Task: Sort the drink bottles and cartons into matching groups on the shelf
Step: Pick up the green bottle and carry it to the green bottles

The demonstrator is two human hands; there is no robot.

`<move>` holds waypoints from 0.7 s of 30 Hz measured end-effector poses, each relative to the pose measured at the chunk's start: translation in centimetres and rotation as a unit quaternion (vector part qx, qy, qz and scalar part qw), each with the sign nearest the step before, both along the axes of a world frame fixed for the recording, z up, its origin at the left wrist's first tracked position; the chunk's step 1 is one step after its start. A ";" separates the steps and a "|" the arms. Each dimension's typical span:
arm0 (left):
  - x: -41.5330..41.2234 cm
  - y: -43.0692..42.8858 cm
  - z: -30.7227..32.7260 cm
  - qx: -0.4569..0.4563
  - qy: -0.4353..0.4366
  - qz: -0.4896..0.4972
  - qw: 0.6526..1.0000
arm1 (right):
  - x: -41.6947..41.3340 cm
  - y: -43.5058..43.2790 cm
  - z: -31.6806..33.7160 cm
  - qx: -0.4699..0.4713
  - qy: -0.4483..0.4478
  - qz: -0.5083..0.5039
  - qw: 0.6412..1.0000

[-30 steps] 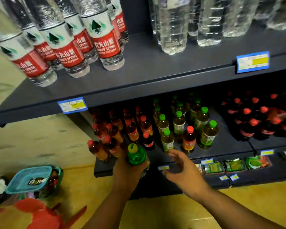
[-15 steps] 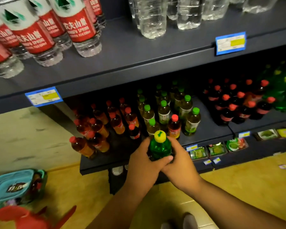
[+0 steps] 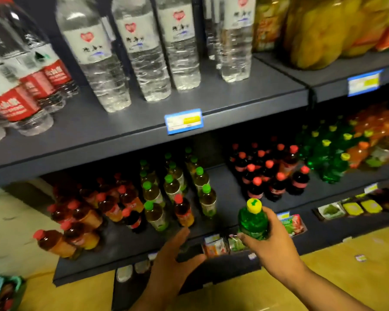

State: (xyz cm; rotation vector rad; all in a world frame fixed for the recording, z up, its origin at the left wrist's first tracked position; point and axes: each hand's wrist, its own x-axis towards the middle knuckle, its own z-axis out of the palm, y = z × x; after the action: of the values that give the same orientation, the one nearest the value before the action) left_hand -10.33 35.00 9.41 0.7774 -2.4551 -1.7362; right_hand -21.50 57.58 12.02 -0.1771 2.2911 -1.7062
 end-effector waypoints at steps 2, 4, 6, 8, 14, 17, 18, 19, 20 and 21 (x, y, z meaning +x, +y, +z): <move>-2.6 3.9 -0.2 -0.001 0.020 -0.007 1.000 | -2.4 4.0 -0.3 -0.003 -0.001 0.003 1.000; -5.2 7.6 -0.1 0.007 0.027 -0.012 1.000 | -4.7 7.9 0.0 0.005 -0.001 0.004 1.000; -6.7 10.0 0.1 0.039 0.042 -0.028 0.998 | -6.7 11.0 0.1 -0.002 -0.018 0.010 1.000; -8.1 12.7 -0.2 0.053 0.027 -0.014 0.998 | -8.7 14.1 0.0 -0.003 -0.030 0.021 0.999; -9.9 16.3 1.4 0.083 0.023 -0.068 0.994 | -12.9 17.7 1.2 0.007 -0.074 0.029 0.997; -11.3 16.4 0.9 0.080 0.013 -0.040 0.996 | -13.7 18.5 1.4 0.008 -0.069 0.025 0.997; -11.8 16.5 0.9 0.063 0.007 -0.022 0.998 | -13.7 18.7 1.4 0.015 -0.062 0.026 0.998; -11.9 16.6 0.7 0.072 0.012 -0.005 0.997 | -13.4 19.1 1.6 0.013 -0.060 0.021 0.998; -11.9 16.6 1.0 0.087 0.026 0.014 0.996 | -13.2 19.3 1.9 0.004 -0.056 0.016 0.998; -12.2 16.8 1.3 0.092 0.039 0.030 0.994 | -12.9 19.5 2.5 -0.006 -0.054 0.014 0.998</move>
State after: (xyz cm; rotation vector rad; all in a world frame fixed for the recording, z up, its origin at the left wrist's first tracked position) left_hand -22.51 51.76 10.72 0.7727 -2.2207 -1.9522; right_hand -34.45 77.09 14.51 -0.1152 2.1923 -1.6733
